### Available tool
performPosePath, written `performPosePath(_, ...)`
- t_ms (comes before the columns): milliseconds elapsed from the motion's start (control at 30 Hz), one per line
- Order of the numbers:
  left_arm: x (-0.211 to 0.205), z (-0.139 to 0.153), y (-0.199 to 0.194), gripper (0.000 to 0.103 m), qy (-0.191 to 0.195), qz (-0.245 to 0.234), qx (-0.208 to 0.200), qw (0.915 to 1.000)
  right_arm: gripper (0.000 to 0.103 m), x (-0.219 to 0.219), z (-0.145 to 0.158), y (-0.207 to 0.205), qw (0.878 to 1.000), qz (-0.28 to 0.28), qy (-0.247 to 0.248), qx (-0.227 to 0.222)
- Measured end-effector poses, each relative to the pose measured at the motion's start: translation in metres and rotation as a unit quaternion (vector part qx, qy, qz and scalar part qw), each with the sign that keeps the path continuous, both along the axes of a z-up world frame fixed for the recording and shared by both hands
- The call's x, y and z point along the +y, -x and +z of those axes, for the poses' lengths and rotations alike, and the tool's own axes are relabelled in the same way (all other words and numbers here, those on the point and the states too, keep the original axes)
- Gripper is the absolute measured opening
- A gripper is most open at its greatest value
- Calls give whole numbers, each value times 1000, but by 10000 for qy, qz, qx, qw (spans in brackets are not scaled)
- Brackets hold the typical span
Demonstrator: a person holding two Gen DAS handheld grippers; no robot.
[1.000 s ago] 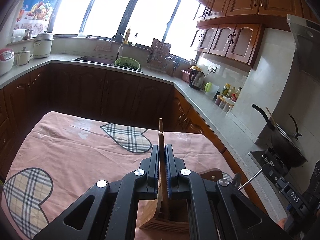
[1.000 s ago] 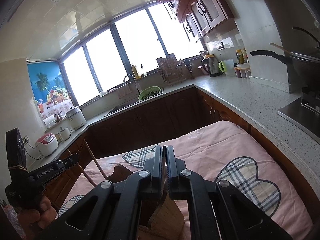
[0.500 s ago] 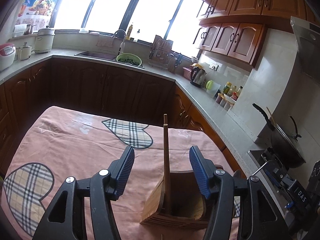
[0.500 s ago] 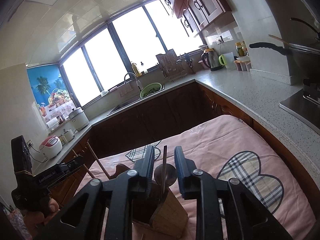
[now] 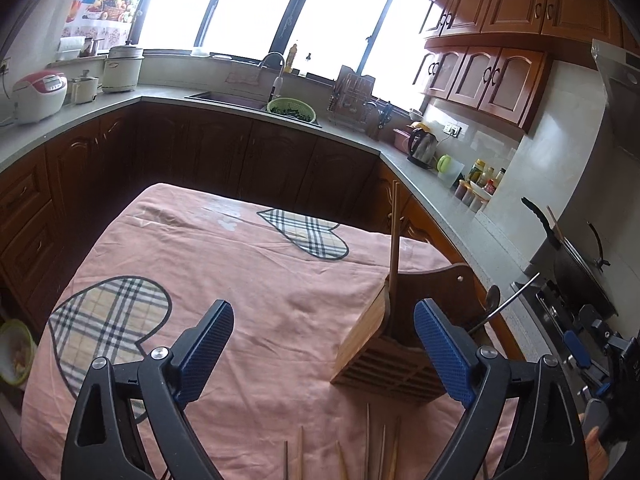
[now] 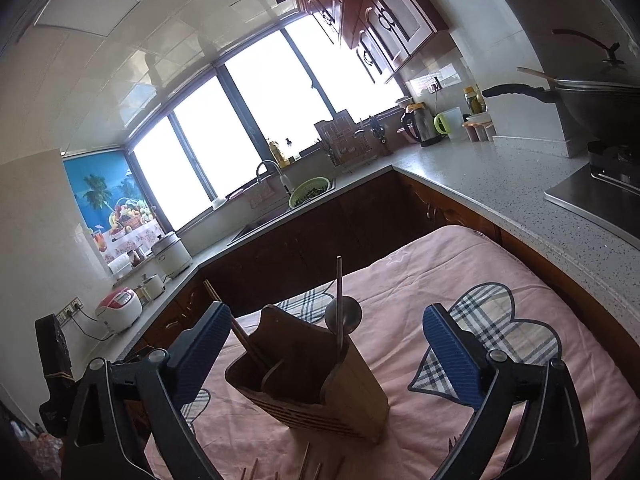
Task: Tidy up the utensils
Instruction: 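Withdraw both open tools from the holder back toward the tablecloth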
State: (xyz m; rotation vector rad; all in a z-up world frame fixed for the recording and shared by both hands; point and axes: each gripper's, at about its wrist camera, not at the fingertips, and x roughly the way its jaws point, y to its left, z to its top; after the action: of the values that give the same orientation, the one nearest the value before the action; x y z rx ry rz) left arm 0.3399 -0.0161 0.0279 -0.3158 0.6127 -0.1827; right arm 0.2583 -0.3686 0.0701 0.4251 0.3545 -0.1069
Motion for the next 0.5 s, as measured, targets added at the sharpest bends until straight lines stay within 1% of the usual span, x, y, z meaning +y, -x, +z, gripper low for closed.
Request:
performPosePath(200,18,-3,41,92,44,123,225,9997,98,14,-8,24,9999,73,-59,108)
performPosePath(500,33,-5,85,92,0,138,417,9990,98,28,-27,59,9992,128,-146,337)
